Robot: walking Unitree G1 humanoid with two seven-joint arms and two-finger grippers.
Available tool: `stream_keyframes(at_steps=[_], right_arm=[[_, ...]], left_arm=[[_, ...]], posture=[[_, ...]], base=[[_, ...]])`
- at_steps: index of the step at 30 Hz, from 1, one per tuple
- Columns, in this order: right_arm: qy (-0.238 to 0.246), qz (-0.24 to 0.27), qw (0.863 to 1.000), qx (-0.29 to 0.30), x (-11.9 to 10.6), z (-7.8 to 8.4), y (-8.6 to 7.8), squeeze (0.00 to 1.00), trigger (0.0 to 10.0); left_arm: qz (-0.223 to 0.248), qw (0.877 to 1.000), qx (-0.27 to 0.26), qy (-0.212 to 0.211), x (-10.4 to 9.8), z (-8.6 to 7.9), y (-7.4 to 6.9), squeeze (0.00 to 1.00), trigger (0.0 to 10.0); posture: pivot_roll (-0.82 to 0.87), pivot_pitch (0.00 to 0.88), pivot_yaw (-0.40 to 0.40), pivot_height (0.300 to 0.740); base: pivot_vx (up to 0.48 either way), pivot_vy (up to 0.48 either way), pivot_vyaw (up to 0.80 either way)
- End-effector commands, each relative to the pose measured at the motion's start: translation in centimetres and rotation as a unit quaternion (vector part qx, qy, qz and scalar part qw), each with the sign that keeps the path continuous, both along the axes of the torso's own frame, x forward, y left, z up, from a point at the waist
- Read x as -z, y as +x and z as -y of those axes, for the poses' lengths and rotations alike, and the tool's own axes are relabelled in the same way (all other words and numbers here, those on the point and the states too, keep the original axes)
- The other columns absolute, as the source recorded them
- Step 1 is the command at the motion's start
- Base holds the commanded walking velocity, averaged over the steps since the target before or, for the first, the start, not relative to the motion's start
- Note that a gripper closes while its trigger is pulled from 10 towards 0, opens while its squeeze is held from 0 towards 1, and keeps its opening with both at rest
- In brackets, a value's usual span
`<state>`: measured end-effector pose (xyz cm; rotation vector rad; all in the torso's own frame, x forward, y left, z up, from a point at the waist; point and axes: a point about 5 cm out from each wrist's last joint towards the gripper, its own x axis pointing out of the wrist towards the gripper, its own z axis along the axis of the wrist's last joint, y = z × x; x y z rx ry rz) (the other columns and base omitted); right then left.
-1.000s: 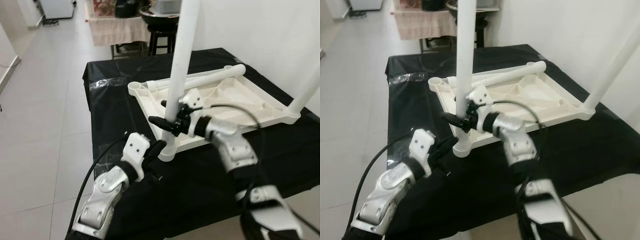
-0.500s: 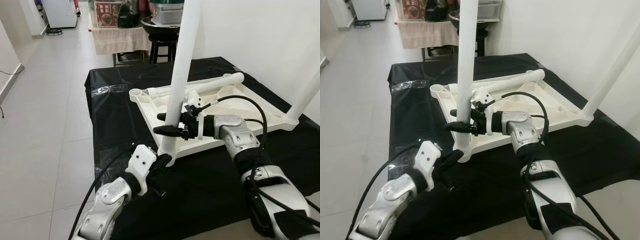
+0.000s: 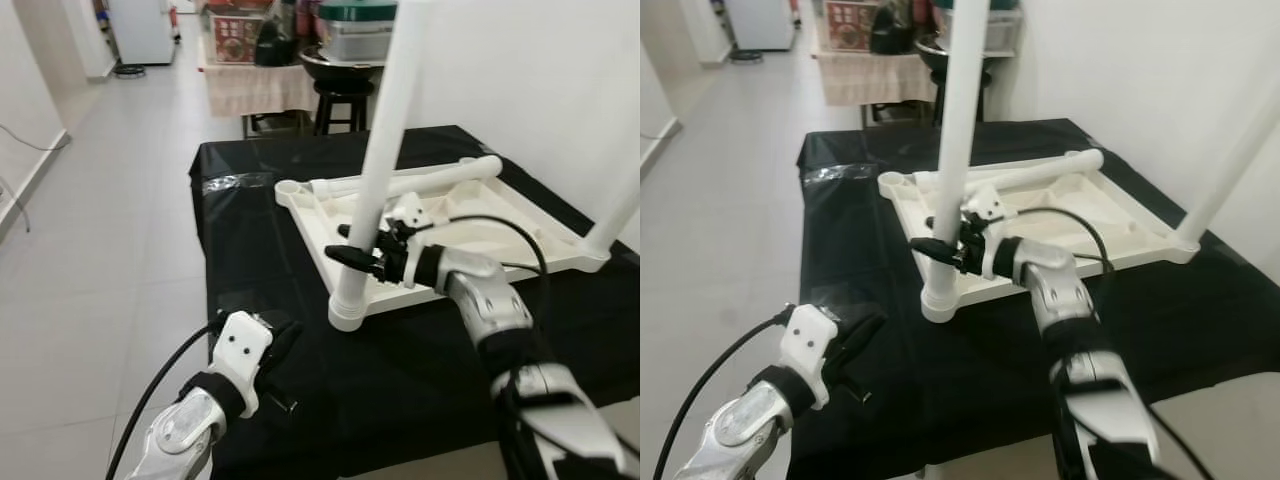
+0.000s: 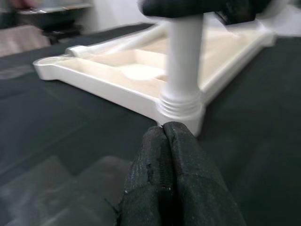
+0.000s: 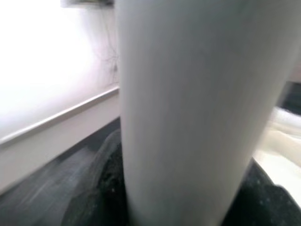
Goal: Building children table
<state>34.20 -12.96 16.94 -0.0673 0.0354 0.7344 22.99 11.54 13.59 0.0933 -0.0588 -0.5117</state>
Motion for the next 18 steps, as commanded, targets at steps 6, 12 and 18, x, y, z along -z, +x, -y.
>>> stream_keyframes(at_steps=[6, 12, 18], right_arm=[[-0.060, -0.076, 0.987, 0.129, 4.1, -3.3, -3.3, 0.00, 0.0], [-0.073, -0.064, 0.985, 0.145, 3.1, -2.6, -1.0, 0.00, 10.0], [-0.031, 0.003, 0.995, 0.092, -1.5, -1.5, 2.3, 1.00, 10.0]], left_arm=[[-0.003, 0.999, 0.031, -0.018, -0.6, 0.3, 0.0, 0.00, 10.0], [-0.020, 0.998, 0.035, -0.041, -0.4, 0.6, -0.6, 0.00, 10.0], [-0.031, 0.997, 0.030, -0.060, -0.4, 0.8, -1.8, 0.00, 10.0]], posture=[[0.01, 0.093, -0.008, 0.740], [0.03, 0.083, -0.020, 0.740], [0.05, 0.080, -0.030, 0.740]], base=[[0.000, 0.000, 0.00], [0.000, 0.000, 0.00], [0.000, 0.000, 0.00]])
